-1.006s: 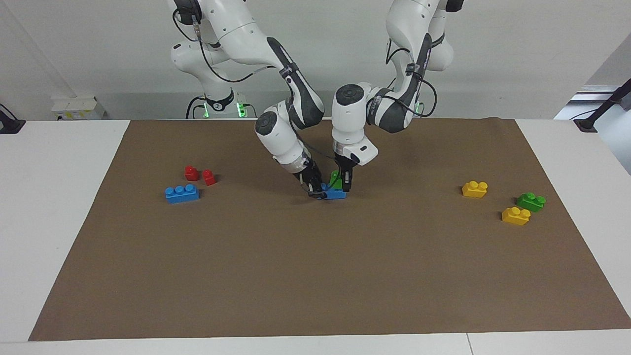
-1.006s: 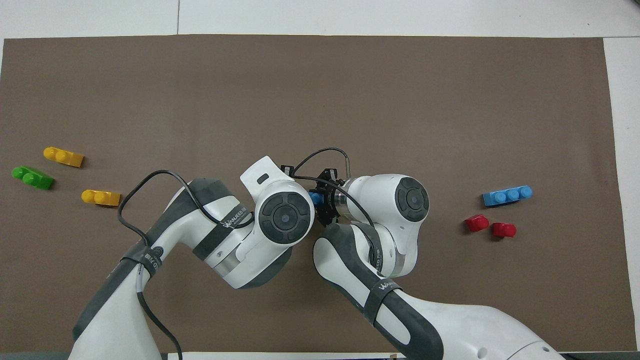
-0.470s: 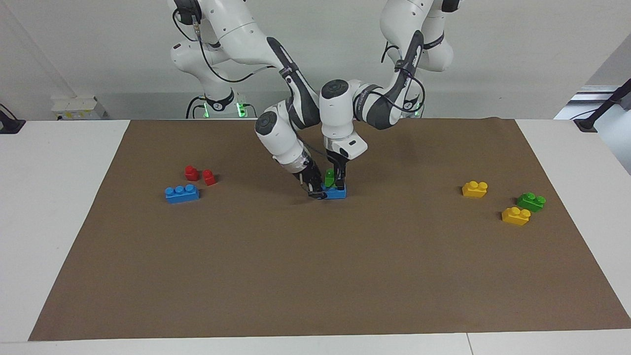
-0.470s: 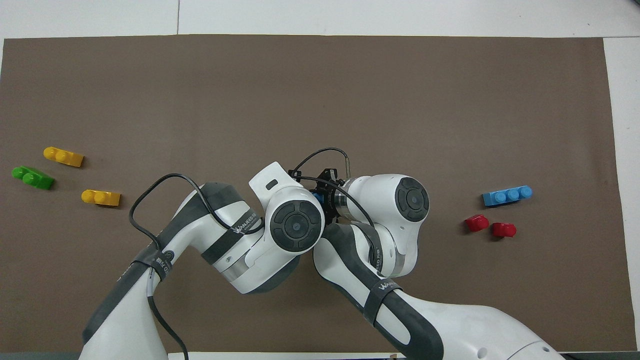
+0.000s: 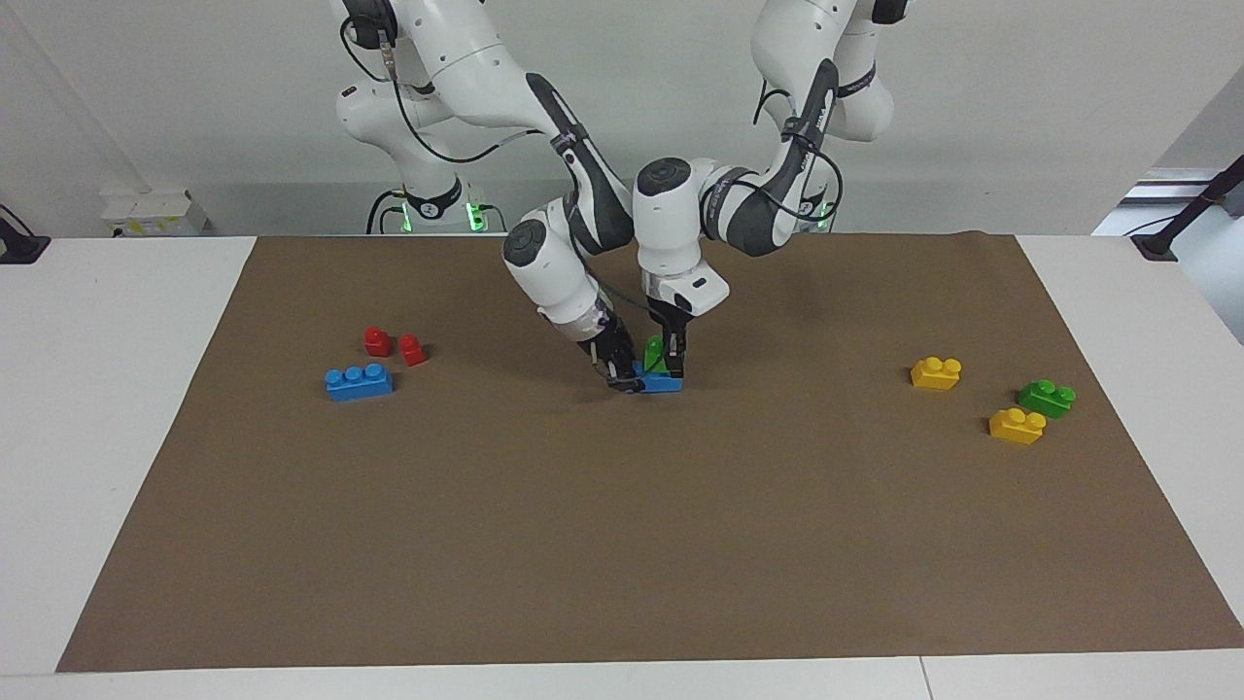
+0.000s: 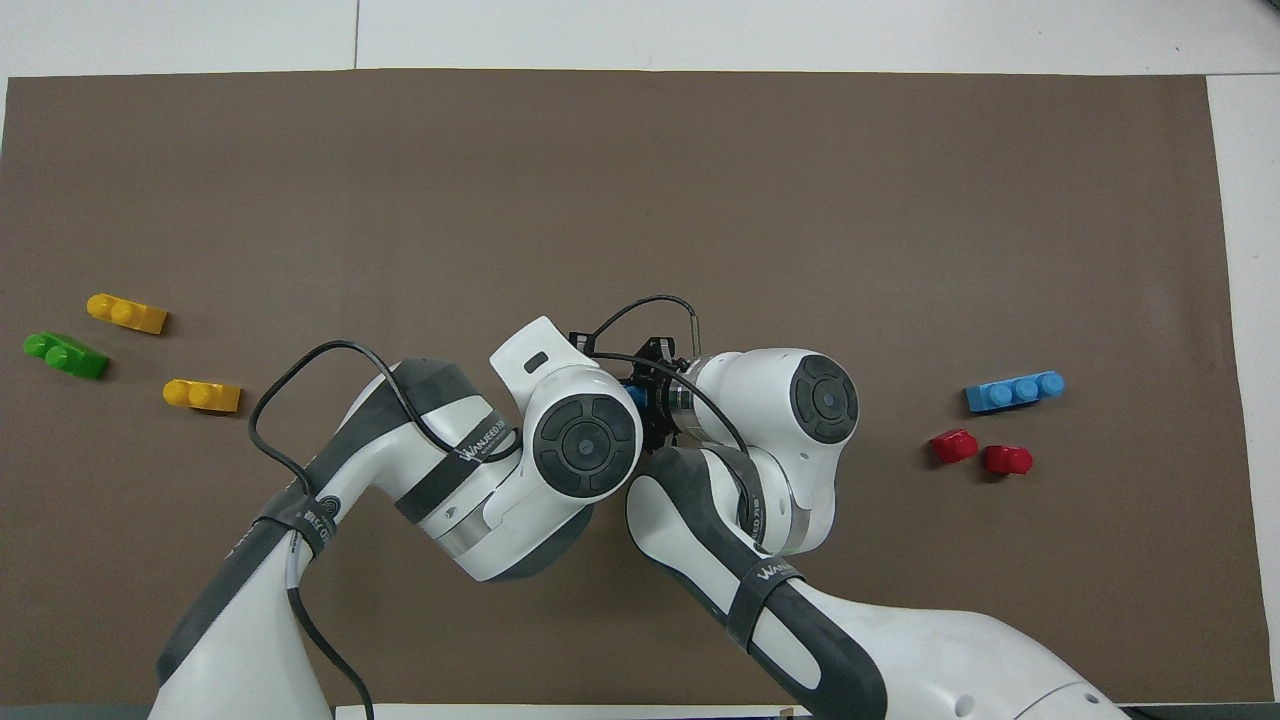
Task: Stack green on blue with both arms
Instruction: 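Press the green brick onto the blue brick with both grippers holding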
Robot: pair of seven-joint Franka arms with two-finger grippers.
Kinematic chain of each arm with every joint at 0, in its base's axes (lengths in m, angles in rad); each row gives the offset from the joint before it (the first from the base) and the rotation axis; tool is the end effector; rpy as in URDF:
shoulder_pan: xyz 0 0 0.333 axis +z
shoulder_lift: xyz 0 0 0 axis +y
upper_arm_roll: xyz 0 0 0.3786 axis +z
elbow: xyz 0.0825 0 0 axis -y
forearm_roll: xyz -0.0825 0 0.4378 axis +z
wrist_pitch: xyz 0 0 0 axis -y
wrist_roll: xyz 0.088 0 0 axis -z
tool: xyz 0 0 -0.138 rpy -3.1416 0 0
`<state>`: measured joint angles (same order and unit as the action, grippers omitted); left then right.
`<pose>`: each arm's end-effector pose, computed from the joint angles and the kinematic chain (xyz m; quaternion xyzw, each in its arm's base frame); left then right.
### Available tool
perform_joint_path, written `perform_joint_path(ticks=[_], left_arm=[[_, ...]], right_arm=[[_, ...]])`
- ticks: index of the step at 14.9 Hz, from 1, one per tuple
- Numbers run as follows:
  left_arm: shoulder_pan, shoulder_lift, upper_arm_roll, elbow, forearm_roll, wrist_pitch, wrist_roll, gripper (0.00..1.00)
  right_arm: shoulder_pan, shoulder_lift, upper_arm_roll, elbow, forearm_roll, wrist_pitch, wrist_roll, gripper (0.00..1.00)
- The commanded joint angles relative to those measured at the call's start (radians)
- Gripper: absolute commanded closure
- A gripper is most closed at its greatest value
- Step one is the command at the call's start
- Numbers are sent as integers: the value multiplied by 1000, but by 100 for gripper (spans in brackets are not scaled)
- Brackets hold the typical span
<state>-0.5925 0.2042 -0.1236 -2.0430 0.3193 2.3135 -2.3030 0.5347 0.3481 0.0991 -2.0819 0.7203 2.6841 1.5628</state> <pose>0.4995 -0.4144 0.3477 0.7657 0.6330 0.1103 0.0279 0.5493 0.3867 0.2694 -0.6923 0.6807 0.1347 0.1979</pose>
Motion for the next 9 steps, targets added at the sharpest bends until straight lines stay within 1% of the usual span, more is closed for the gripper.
perform_joint_path(ticks=[1, 9], left_arm=[[-3, 27, 4, -5, 30, 6, -41, 100], [-13, 26, 2, -37, 30, 6, -73, 100]], right_arm=[[1, 12, -3, -50, 19, 37, -58, 100], [1, 12, -3, -50, 19, 37, -58, 100]])
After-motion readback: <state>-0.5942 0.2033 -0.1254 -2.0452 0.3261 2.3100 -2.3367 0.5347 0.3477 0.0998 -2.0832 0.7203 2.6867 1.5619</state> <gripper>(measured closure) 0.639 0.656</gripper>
